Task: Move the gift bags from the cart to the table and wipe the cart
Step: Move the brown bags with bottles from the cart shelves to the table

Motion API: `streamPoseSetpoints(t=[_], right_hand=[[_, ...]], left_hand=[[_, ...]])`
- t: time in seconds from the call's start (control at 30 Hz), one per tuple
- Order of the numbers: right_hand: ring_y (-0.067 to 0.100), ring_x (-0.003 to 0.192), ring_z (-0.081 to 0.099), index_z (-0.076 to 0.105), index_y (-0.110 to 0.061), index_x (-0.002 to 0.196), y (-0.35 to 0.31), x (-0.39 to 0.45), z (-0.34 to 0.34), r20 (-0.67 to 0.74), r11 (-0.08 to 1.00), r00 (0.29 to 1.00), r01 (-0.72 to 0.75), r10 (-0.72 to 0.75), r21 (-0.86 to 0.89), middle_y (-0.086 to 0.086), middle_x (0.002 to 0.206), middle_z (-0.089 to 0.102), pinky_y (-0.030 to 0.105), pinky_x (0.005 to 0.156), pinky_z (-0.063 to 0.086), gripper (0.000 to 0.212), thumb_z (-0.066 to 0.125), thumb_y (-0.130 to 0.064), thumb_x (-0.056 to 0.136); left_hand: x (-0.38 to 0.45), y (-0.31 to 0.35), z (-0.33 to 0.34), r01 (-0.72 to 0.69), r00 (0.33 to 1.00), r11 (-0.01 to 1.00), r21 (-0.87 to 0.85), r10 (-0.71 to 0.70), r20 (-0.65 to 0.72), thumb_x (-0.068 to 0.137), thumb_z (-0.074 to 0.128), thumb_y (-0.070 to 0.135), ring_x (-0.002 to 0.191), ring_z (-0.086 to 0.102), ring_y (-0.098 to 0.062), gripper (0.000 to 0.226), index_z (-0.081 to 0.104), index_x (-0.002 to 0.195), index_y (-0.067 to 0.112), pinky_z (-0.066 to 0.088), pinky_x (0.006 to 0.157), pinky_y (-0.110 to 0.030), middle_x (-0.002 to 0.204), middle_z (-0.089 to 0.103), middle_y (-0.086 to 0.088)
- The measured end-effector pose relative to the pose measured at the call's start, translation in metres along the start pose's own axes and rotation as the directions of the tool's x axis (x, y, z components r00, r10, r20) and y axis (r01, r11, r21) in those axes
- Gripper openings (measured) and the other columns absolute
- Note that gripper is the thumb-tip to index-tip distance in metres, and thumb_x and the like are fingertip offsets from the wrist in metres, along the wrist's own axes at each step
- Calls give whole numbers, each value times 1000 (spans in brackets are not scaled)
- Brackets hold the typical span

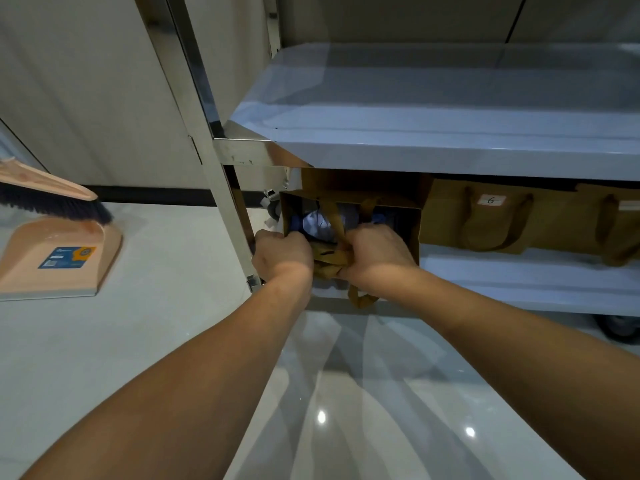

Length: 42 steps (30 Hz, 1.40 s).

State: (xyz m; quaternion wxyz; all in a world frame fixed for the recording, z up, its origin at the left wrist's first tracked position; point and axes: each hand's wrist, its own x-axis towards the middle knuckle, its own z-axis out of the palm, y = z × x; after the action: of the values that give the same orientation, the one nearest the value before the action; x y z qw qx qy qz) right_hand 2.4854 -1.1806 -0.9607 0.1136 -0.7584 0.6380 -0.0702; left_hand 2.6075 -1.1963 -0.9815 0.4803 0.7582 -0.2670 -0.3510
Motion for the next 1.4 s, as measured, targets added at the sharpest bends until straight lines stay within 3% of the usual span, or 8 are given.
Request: streamPoseSetpoints(t=[0.13, 0.27, 0.43, 0.63, 0.8, 1.0, 1.3, 1.4], right_hand=[[33, 104, 57, 72, -14, 104, 10, -13, 3, -122, 978, 981, 127, -148, -164, 9, 104, 64, 38, 81, 51, 16, 66, -23, 92], [36, 85, 62, 68, -8, 73, 19, -32, 14, -520, 943, 797, 326, -308, -59, 8, 74, 68, 40, 71, 53, 17, 54, -12, 80], [29, 106, 63, 71, -9, 79, 3, -75, 20, -485, 888, 799, 450, -354, 93, 4, 85, 72, 43, 98, 44, 14, 63, -19, 81], [16, 47, 43, 52, -10, 57, -16, -154, 2, -337, 813, 940, 233, -48, 533, -4, 54, 47, 31, 45, 40, 29, 63, -12, 85], [14, 48, 33, 34, -26, 54, -47, -187, -85, -244, 832, 964, 52, 102, 552, -15, 50, 27, 13, 45, 27, 27, 51, -22, 75], [24, 51, 45, 42, -17, 49, -68, -236, -199, 235, 862, 950, -288, 204, 417, -1, 46, 40, 30, 54, 41, 27, 47, -31, 72], [22, 48, 37, 47, -4, 50, -111, -360, -423, 276, 719, 831, -556, 483, 417, 6, 45, 36, 30, 49, 29, 28, 54, -28, 64], [22, 46, 33, 39, -8, 48, -109, -393, -496, 183, 698, 799, -593, 573, 401, 6, 44, 32, 30, 46, 23, 29, 52, -27, 66]], left_hand=[[1, 0, 3, 20, 1000, 995, -94, -18, 18, 93, 53, 10, 94, 63, -31, 13, 56, 105, 14, 57, 86, -41, 104, 61, -11], [-1, -4, 3, 6, 1000, 999, -53, -6, -1, 98, 52, 10, 93, 60, -27, 7, 52, 103, 14, 49, 79, -33, 100, 58, -9], [-33, -36, -14, 45, 999, 997, 67, -46, 16, 84, 59, 8, 94, 66, -32, 17, 62, 101, 12, 56, 85, -40, 97, 68, -9], [-97, -27, -67, 98, 993, 965, 244, -111, 42, 91, 52, -1, 71, 68, -19, 22, 67, 102, 12, 55, 53, -15, 89, 68, -3], [-140, 11, -132, 252, 893, 737, 627, -426, 143, 88, 55, 7, 53, 72, -30, 12, 64, 93, 1, 63, 57, -45, 87, 70, -18], [-224, 105, -205, -87, 671, 364, 927, -666, 325, 83, 64, 7, 62, 73, -34, 9, 68, 85, -1, 64, 65, -44, 77, 73, -20], [-359, 273, -257, -741, 413, 174, 648, -643, 645, 83, 72, 15, 81, 74, -26, 13, 69, 94, 8, 64, 75, -38, 92, 74, -8], [-395, 336, -247, -841, 351, 152, 520, -577, 737, 84, 71, 12, 64, 73, -22, 12, 70, 94, 7, 63, 62, -34, 81, 74, -6]])
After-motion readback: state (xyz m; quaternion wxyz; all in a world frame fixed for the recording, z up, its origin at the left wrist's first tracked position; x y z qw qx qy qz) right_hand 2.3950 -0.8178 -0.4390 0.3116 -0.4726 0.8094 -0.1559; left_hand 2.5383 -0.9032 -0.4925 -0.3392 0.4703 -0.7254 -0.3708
